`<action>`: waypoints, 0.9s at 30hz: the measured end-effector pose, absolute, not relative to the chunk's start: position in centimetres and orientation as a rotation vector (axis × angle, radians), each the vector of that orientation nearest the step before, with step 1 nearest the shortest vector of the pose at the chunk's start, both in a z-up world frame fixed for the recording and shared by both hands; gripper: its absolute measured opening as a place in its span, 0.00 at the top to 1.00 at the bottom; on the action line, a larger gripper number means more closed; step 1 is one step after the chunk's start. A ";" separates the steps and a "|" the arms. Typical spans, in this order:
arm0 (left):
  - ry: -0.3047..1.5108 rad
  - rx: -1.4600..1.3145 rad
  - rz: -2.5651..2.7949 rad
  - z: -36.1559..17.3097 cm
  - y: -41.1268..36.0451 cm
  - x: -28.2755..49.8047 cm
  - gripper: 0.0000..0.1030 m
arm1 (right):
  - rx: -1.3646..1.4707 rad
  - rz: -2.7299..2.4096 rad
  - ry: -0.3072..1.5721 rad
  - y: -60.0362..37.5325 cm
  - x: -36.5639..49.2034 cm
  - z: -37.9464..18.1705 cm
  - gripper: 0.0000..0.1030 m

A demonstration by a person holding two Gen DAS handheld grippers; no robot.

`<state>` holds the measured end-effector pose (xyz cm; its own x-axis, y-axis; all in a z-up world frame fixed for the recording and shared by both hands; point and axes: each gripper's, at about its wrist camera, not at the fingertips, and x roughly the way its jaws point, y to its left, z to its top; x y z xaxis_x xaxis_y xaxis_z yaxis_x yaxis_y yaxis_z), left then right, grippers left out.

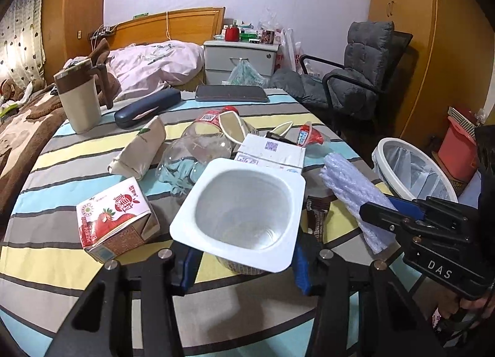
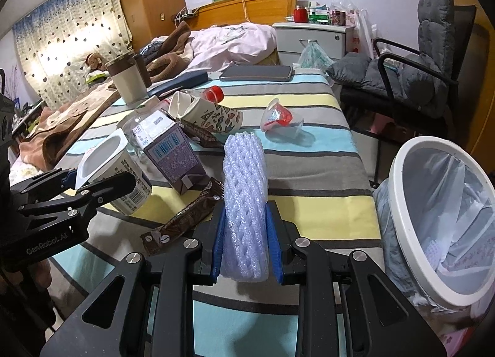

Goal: Collect trash
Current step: 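Grasp the white yogurt cup with the left gripper while right holds the net, then carry net and yogurt cup over the bin and open both grippers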

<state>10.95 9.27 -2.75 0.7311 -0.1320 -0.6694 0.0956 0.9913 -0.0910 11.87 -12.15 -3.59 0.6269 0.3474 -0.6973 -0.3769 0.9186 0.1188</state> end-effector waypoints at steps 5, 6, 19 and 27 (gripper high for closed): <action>0.730 -0.046 -0.121 -2.1 8.8 10.4 0.50 | -0.032 0.414 0.775 -12.6 11.6 -3.2 0.73; 0.727 -0.046 -0.121 -1.9 8.8 10.3 0.50 | -0.030 0.412 0.772 -12.7 11.6 -3.1 0.73; 0.660 -0.006 -0.193 1.2 4.8 9.3 0.50 | 0.014 0.350 0.701 -15.9 10.6 -1.2 0.73; 0.654 0.026 -0.244 2.0 1.5 9.9 0.50 | 0.040 0.281 0.672 -19.1 10.2 -0.5 0.73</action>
<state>9.90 1.48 1.96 0.7662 -0.2166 -0.6051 0.2330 0.9711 -0.0525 10.22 -19.06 -0.49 0.7459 0.2699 -0.6089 -0.2439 0.9614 0.1273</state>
